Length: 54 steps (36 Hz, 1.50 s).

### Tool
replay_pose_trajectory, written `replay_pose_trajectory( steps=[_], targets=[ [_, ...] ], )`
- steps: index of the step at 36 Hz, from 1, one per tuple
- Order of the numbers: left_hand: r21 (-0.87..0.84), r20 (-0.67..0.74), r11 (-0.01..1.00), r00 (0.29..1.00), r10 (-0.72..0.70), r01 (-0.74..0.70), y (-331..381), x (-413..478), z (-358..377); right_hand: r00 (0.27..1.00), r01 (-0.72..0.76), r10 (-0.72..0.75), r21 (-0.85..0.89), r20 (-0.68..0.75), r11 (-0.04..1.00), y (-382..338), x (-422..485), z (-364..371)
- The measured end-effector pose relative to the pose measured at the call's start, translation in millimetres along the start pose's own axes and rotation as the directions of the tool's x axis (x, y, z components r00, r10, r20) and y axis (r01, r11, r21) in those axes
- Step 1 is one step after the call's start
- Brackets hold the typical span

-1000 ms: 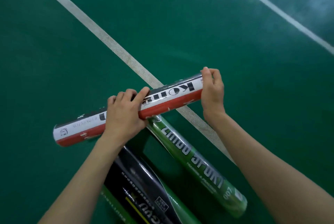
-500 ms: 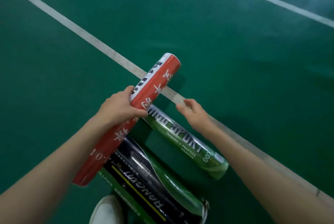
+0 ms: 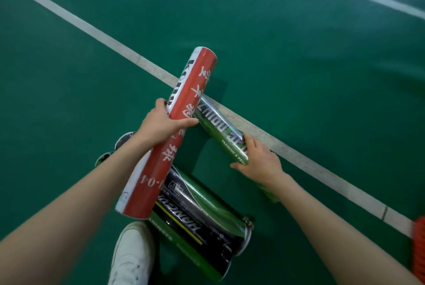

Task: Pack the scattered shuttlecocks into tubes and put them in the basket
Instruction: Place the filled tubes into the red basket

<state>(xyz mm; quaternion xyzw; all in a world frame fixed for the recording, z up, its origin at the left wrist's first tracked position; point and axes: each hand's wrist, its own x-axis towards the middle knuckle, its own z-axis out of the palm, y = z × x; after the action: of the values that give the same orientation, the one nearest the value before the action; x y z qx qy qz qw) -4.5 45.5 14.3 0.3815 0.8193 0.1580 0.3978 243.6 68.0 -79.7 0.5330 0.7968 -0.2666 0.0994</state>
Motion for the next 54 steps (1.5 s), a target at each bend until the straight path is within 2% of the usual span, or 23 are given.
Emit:
replay_pose_trajectory(
  steps=[3,6,9,15,20,22,26,32,40,44,47,51,54],
  targets=[
    [-0.230,0.091,0.970,0.994,-0.057,0.077,9,-8,5,0.984,-0.122,0.131,-0.076,0.121,0.990,15,-20,-2],
    [-0.354,0.209,0.924,0.975,-0.075,0.147,22,-17,14,0.983,-0.168,0.167,0.012,0.075,0.986,27,-40,-10],
    [-0.376,0.337,0.914,0.941,-0.018,0.152,34,-28,19,0.985,-0.172,0.173,0.100,0.001,0.980,27,-56,-29],
    [-0.353,0.418,0.932,0.905,0.082,0.079,73,-66,6,0.951,-0.287,0.309,0.292,-0.031,0.912,6,-85,-90],
    [-0.359,0.459,0.931,0.881,0.113,0.068,113,-114,-12,0.928,-0.268,0.365,0.556,-0.069,0.787,0,-135,-144],
    [-0.393,0.435,0.918,0.890,0.136,0.051,131,-132,-13,0.918,-0.253,0.389,0.639,-0.079,0.726,3,-160,-163],
    [-0.471,0.371,0.882,0.908,0.192,0.006,169,-171,0,0.898,-0.206,0.417,0.697,-0.144,0.687,12,-215,-195],
    [-0.484,0.467,0.875,0.846,0.258,0.000,221,-244,39,0.843,-0.176,0.492,0.753,-0.217,0.634,44,-305,-220],
    [-0.430,0.572,0.901,0.756,0.317,-0.052,246,-338,121,0.760,-0.184,0.614,0.835,-0.214,0.519,100,-435,-202],
    [-0.362,0.666,0.931,0.690,0.283,-0.032,246,-373,159,0.708,-0.272,0.680,0.816,-0.189,0.510,131,-494,-176],
    [-0.332,0.706,0.942,0.652,0.275,-0.038,246,-392,188,0.639,-0.336,0.753,0.825,-0.155,0.455,152,-522,-149],
    [-0.344,0.719,0.939,0.634,0.285,-0.033,246,-410,226,0.581,-0.351,0.805,0.855,-0.122,0.382,168,-544,-112],
    [-0.382,0.689,0.923,0.654,0.312,-0.038,244,-419,252,0.563,-0.364,0.822,0.867,-0.088,0.342,176,-551,-90]
  ],
)
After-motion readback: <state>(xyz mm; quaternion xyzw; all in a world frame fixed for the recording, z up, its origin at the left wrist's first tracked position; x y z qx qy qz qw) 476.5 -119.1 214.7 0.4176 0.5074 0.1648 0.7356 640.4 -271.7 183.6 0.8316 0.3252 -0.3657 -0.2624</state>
